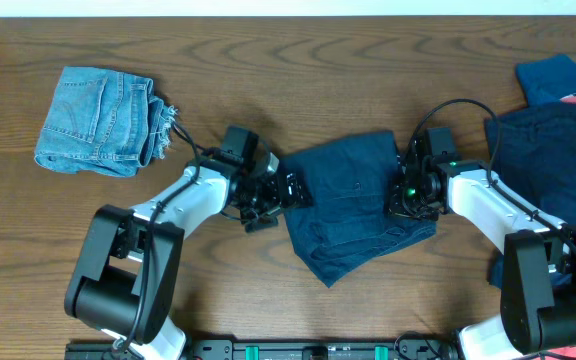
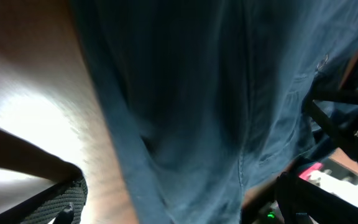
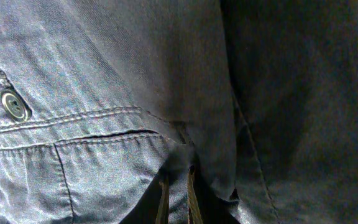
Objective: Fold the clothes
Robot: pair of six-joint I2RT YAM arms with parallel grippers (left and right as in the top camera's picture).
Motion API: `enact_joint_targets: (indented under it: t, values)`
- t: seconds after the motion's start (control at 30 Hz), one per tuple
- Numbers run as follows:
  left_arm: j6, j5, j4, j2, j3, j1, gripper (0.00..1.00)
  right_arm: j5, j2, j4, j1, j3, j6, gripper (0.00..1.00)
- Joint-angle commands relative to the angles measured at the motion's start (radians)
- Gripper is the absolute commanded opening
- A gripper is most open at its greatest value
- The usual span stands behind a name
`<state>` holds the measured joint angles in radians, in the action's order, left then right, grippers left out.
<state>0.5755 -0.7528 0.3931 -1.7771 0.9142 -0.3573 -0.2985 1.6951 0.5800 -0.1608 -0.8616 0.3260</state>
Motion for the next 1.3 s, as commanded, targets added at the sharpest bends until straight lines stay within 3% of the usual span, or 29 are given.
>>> enact_joint_targets:
  t: [0.0,0.17,0.47,0.57,0.77,0.9,1.0,1.17,1.27]
  values:
    - [0.143,0.031,-0.019,-0.02,-0.057,-0.044,0.99,0.04,0.029,0.006,0.008,0.007,0.01,0.11]
    - [0.243,0.092,-0.096,-0.023,-0.058,-0.101,0.94,0.04,0.029,0.004,0.008,0.007,0.01,0.1]
    - [0.305,0.114,-0.283,-0.134,-0.058,-0.166,0.66,0.04,0.029,0.004,0.008,0.007,0.01,0.1]
    - [0.285,0.114,-0.329,-0.175,-0.058,-0.167,0.51,0.04,0.029,0.004,0.008,0.007,0.01,0.09]
    - [0.187,0.109,-0.346,-0.171,-0.052,-0.167,0.07,0.04,0.02,0.015,0.008,0.006,0.011,0.09]
    - [0.115,0.111,-0.276,-0.129,-0.042,-0.15,0.06,0.013,-0.03,0.116,0.008,-0.03,0.01,0.09]
    - [0.04,0.111,-0.141,-0.054,-0.005,-0.099,0.06,0.013,-0.114,0.231,0.01,-0.084,0.01,0.09]
    - [-0.009,0.106,0.072,0.123,0.099,0.056,0.06,0.012,-0.266,0.298,0.01,-0.163,0.01,0.11]
    - [-0.006,0.093,0.103,0.239,0.166,0.184,0.06,0.01,-0.359,0.294,0.01,-0.197,0.011,0.12]
